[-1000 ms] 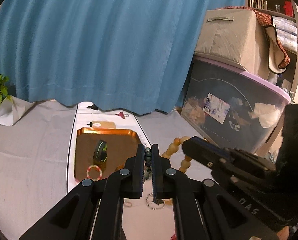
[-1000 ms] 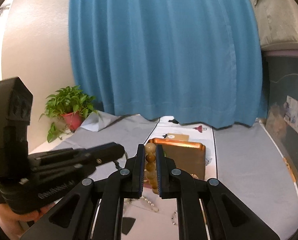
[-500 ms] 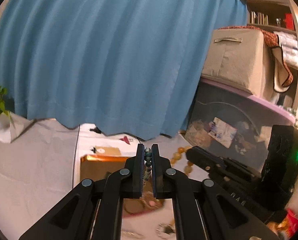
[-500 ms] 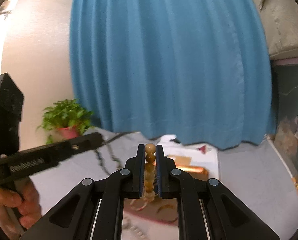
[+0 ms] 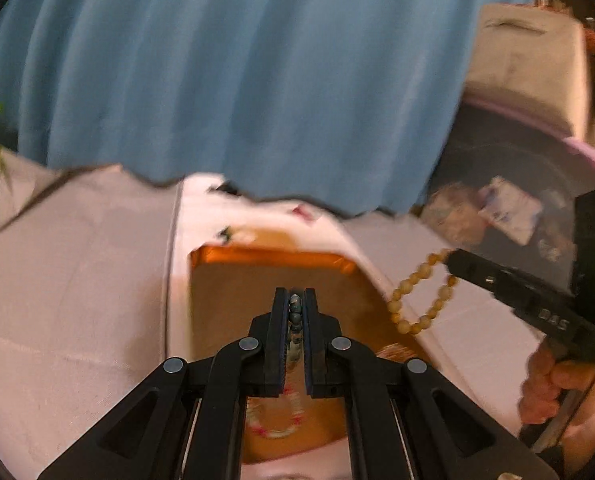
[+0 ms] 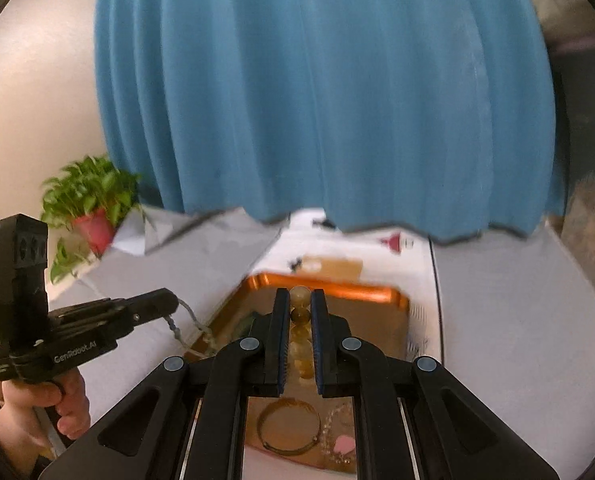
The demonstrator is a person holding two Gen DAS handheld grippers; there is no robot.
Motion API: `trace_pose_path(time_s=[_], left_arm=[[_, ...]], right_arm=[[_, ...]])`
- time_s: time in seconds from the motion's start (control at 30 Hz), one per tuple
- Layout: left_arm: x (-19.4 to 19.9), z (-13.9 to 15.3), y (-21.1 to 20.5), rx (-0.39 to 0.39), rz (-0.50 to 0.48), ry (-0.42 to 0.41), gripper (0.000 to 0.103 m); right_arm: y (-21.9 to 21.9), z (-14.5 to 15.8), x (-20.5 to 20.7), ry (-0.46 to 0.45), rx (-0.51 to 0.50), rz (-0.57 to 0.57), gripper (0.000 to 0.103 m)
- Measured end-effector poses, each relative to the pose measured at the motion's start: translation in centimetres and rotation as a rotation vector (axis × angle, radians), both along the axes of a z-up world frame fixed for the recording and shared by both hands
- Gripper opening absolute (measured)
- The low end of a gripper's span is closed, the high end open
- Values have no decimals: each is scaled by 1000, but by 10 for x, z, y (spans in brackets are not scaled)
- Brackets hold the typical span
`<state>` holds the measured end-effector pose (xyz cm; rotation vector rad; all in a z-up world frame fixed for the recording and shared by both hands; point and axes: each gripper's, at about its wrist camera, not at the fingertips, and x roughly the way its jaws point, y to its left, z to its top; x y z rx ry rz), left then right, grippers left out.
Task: Organize jewelry
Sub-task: 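Carry both bracelets into the copper tray while both tools open to release, then withdraw both open tools from the tray back toward the jewelry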
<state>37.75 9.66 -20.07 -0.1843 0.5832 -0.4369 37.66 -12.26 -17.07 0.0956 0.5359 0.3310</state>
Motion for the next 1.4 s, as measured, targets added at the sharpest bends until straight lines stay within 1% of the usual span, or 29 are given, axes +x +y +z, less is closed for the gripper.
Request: trace_pose_path(time_s=[0.03, 0.1, 0.13, 0.23, 0.33, 0.4, 0.5, 0.63, 0.67, 0.73, 0.77, 0.8, 0.83, 0.87, 0.9, 0.93, 0.97, 1.0, 1.03, 1.07, 1.17, 1.2, 1.27, 1.33, 1.4], left_arm=[[8, -9, 4, -8, 11, 45, 4], [16, -19, 10, -25, 30, 92, 4], [21, -26, 12, -18, 51, 116, 4], [31, -43, 11, 43, 80, 174, 4], [40, -63, 9, 109, 105, 263, 4], [42, -67, 11, 102, 109, 275, 5], [39, -65, 8, 128, 112, 279, 4], [35, -65, 5, 158, 105, 271, 5], [35, -65, 5, 165, 104, 271, 6], [36, -64, 6, 166, 106, 291, 8], [38, -64, 7, 156, 109, 307, 9], [39, -64, 8, 147, 113, 318, 11], [36, -61, 9, 123, 120, 336, 15], [34, -60, 10, 112, 119, 342, 20], [27, -55, 9, 96, 100, 346, 31], [22, -51, 7, 97, 83, 340, 47], [10, -44, 6, 126, 90, 310, 56], [-1, -39, 6, 155, 119, 277, 70], [-18, -33, 8, 181, 160, 239, 74], [-28, -31, 9, 183, 174, 229, 74], [-71, -27, 15, 111, 190, 263, 75], [-85, -25, 15, 105, 195, 269, 75], [-109, -18, 12, 121, 206, 264, 75], [-142, -5, 7, 146, 219, 230, 75], [-173, 13, 0, 176, 220, 194, 77]], right_arm=[[0, -6, 3, 13, -7, 4, 11], [1, -22, 12, 51, -26, 11, 11], [1, -29, 15, 66, -27, 12, 11], [0, -49, 28, 116, -33, 12, 11], [-3, -69, 39, 166, -43, -3, 11], [-3, -82, 47, 207, -48, -12, 11], [-4, -100, 57, 264, -52, -30, 10], [-5, -115, 65, 331, -59, -40, 11], [-6, -115, 65, 337, -51, -42, 12], [-9, -113, 62, 323, -19, -36, 18], [-10, -111, 60, 316, -12, -37, 31], [-11, -109, 57, 313, -12, -40, 52], [-12, -106, 52, 303, -17, -48, 62], [-12, -102, 46, 284, -23, -52, 68], [-11, -97, 39, 266, -34, -51, 68], [-10, -93, 31, 258, -45, -51, 68], [-9, -88, 23, 250, -51, -47, 68], [-8, -82, 14, 240, -51, -42, 68], [-8, -77, 6, 231, -49, -40, 68], [-7, -70, -7, 218, -45, -45, 68], [-4, -53, -38, 188, -32, -43, 68], [-3, -47, -51, 177, -22, -36, 68], [-3, -36, -76, 159, 13, -3, 68], [-4, -26, -104, 149, 44, 28, 68], [-2, -17, -130, 138, 51, 37, 68]])
